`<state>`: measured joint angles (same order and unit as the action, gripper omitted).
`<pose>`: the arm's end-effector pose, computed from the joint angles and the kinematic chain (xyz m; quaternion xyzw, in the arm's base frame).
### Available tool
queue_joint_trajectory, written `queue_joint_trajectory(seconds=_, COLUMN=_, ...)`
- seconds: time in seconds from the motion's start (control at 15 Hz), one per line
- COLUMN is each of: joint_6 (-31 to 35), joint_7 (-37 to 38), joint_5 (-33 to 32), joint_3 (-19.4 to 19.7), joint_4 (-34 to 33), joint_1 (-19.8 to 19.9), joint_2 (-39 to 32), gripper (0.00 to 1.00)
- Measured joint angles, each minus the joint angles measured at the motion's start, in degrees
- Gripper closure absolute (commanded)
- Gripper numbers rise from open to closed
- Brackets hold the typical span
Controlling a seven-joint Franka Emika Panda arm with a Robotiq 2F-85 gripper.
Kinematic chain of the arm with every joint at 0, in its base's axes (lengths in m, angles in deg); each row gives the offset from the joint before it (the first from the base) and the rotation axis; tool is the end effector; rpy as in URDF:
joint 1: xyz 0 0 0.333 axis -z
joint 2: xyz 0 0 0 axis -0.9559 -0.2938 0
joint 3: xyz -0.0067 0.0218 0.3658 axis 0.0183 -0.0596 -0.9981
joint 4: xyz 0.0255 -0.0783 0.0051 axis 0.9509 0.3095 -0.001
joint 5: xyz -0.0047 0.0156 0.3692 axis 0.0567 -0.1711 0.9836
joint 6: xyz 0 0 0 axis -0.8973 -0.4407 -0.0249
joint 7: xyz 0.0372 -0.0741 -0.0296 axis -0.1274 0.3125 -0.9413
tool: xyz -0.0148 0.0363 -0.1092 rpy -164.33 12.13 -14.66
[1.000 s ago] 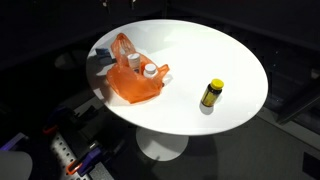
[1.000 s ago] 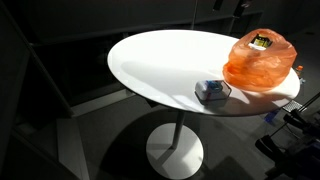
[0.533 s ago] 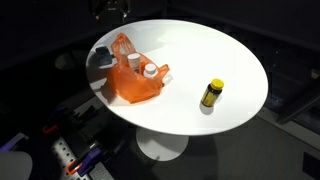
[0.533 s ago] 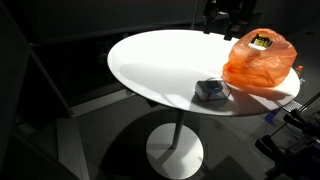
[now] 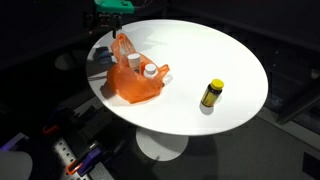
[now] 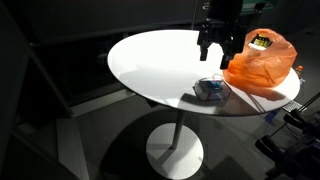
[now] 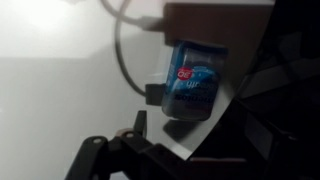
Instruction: Pick up the blue box from the table and put it in the plastic bag
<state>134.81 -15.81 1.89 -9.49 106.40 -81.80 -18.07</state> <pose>0.5210 0.1868 0.3458 -0.7838 -0.6091 0.0414 0.1141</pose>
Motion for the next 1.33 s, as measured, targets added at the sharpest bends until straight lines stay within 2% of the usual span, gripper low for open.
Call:
queue_joint_trajectory(seconds=0.6, joint_6=-0.19, joint_7=8.04, joint_5=-9.89, joint_3=-1.50, joint_4=0.08, joint_1=-2.34, joint_2=-3.91, gripper=0.00)
queue_joint_trajectory(seconds=1.33, joint_6=-1.06, joint_7=12.38, joint_5=-14.35, joint_3=-2.10, joint_4=0.60, joint_1=-2.60, joint_2=-5.59, gripper=0.00)
